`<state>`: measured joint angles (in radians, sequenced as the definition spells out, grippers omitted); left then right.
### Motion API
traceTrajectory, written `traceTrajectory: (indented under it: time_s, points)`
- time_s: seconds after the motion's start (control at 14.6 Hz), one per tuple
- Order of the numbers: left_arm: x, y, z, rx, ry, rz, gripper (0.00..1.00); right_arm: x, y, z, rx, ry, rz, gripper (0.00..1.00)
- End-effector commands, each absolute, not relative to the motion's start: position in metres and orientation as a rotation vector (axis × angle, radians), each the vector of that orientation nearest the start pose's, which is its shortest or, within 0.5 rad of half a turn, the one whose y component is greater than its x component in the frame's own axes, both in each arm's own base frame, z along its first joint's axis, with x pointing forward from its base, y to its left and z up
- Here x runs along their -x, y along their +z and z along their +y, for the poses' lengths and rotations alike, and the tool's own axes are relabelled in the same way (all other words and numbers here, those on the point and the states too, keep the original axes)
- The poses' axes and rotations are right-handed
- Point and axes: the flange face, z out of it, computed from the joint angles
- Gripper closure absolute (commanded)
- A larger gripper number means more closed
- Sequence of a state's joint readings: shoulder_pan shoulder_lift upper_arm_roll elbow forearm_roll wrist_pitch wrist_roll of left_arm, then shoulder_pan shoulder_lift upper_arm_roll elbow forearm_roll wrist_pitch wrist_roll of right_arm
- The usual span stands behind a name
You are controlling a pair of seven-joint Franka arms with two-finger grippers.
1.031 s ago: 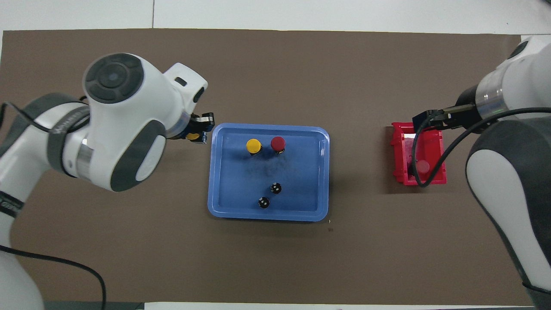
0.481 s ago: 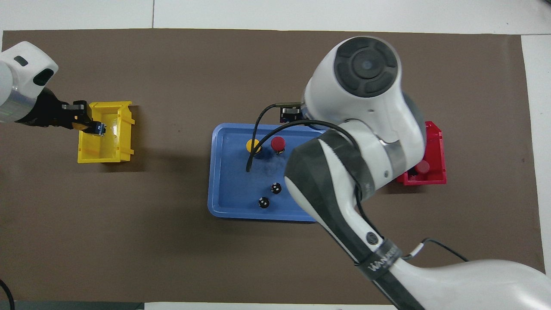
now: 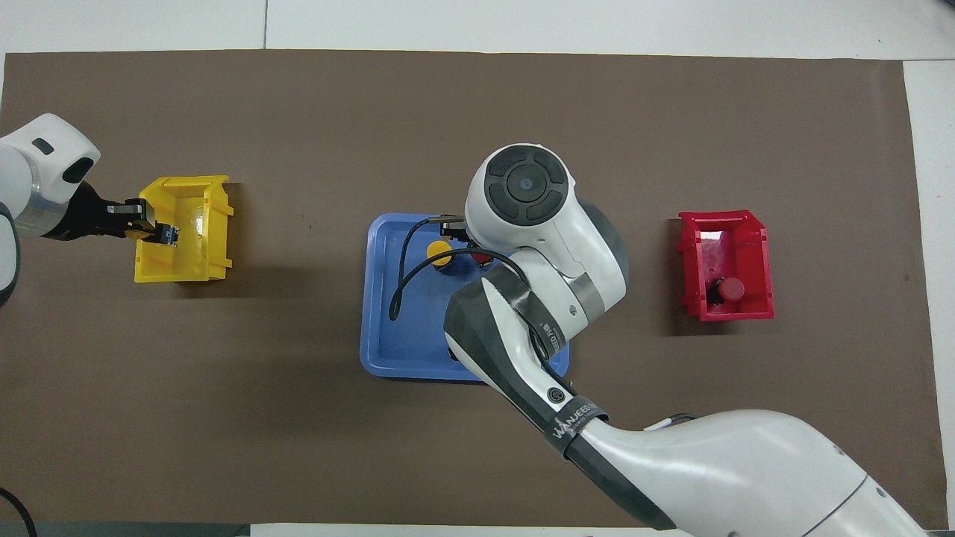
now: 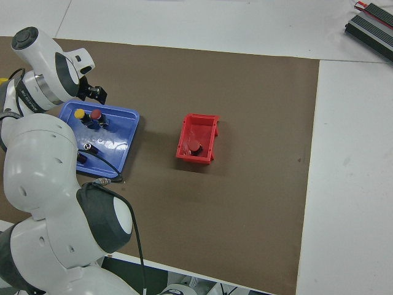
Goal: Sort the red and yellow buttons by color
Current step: 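Drop the yellow button in the yellow bin while the right gripper grasps red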
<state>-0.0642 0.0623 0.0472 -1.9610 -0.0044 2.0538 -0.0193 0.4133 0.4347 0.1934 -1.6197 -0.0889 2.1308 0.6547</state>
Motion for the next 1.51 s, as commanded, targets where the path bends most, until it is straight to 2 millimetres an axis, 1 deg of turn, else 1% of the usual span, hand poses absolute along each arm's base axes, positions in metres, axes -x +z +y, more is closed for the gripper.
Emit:
traceTrajectory:
  time_s: [0.0, 0.07, 0.21, 0.27, 0.41, 0.55, 0.62, 0.89, 0.96, 1.03, 1.1, 1.17, 1.24, 1.31, 1.37, 1.44]
  points:
    - [-0.559, 0.433, -0.007, 3.149, -0.075, 0.006, 0.98, -0.564, 0.371, 0.373, 3.117, -0.138, 0.031, 0.25]
    - [-0.556, 0.425, -0.007, 3.149, -0.068, 0.006, 0.98, -0.562, 0.366, 0.372, 3.120, -0.132, 0.029, 0.26]
    - [-0.558, 0.412, -0.009, 3.148, -0.096, 0.008, 0.98, -0.557, 0.358, 0.371, 3.109, -0.150, 0.022, 0.28]
    - [-0.558, 0.401, -0.009, 3.148, -0.101, 0.005, 0.98, -0.554, 0.356, 0.370, 3.106, -0.155, 0.028, 0.28]
    - [-0.555, 0.390, -0.009, 3.147, -0.111, 0.007, 0.98, -0.554, 0.355, 0.370, 3.105, -0.157, 0.032, 0.30]
    - [-0.554, 0.382, -0.008, 3.146, -0.116, 0.004, 0.97, -0.555, 0.356, 0.371, 3.093, -0.176, 0.032, 0.34]
    - [-0.552, 0.377, -0.007, 3.146, -0.125, -0.001, 0.96, -0.553, 0.353, 0.371, 3.092, -0.176, 0.030, 0.35]
    - [-0.553, 0.378, -0.006, 3.145, -0.142, 0.004, 0.67, -0.554, 0.354, 0.372, 3.085, -0.189, 0.026, 0.46]
    - [-0.553, 0.379, -0.006, 3.145, -0.142, 0.002, 0.65, -0.554, 0.354, 0.372, 3.084, -0.194, 0.024, 0.51]
    - [-0.553, 0.379, -0.008, 3.145, -0.142, 0.009, 0.64, -0.555, 0.354, 0.372, 3.085, -0.194, 0.027, 0.58]
    - [-0.553, 0.379, -0.007, 3.145, -0.142, 0.006, 0.61, -0.556, 0.357, 0.372, 3.085, -0.198, 0.024, 0.68]
    - [-0.553, 0.379, -0.008, 3.145, -0.138, 0.009, 0.57, -0.559, 0.362, 0.372, 3.087, -0.197, 0.025, 0.75]
    - [-0.553, 0.378, -0.008, 3.146, -0.135, 0.009, 0.53, -0.563, 0.368, 0.369, 3.097, -0.187, 0.031, 0.77]
    - [-0.554, 0.380, -0.008, 3.146, -0.138, 0.006, 0.49, -0.572, 0.383, 0.361, 3.113, -0.179, 0.043, 0.77]
    - [-0.554, 0.381, -0.009, 3.146, -0.138, 0.006, 0.47, -0.582, 0.401, 0.350, 3.135, -0.172, 0.042, 0.77]
    - [-0.556, 0.384, -0.009, 3.146, -0.140, 0.002, 0.45, -0.590, 0.428, 0.321, 3.152, -0.167, 0.037, 0.77]
